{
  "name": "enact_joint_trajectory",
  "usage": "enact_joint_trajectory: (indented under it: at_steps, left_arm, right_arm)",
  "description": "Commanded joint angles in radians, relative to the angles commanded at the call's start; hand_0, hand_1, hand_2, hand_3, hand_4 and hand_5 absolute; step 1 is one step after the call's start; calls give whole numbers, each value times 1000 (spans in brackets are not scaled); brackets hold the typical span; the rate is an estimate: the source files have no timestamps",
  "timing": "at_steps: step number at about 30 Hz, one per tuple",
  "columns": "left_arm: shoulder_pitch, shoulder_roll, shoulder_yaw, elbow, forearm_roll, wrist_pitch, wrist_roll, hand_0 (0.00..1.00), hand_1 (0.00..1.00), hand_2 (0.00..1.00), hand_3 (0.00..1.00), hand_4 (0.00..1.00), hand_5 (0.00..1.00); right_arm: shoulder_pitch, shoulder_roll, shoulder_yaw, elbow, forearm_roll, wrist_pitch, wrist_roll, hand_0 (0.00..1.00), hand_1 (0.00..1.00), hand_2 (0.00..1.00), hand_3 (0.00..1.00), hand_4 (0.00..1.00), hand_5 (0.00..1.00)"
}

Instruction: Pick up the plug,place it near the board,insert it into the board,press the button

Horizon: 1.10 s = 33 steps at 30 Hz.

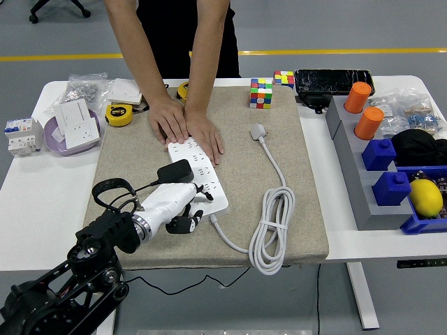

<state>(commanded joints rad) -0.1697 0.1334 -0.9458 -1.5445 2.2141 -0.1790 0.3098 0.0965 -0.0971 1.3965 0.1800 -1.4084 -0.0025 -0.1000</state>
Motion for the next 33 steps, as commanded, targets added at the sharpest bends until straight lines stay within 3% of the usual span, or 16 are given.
enact_joint_trajectory:
  at_steps: [33]
  left_arm:
    - [0, 3, 8, 29, 28, -14, 8, 160, 42, 160, 705, 453, 2]
  right_arm:
    - [-1, -2, 3, 0, -2, 1, 1, 862, 720, 711, 691, 998, 663]
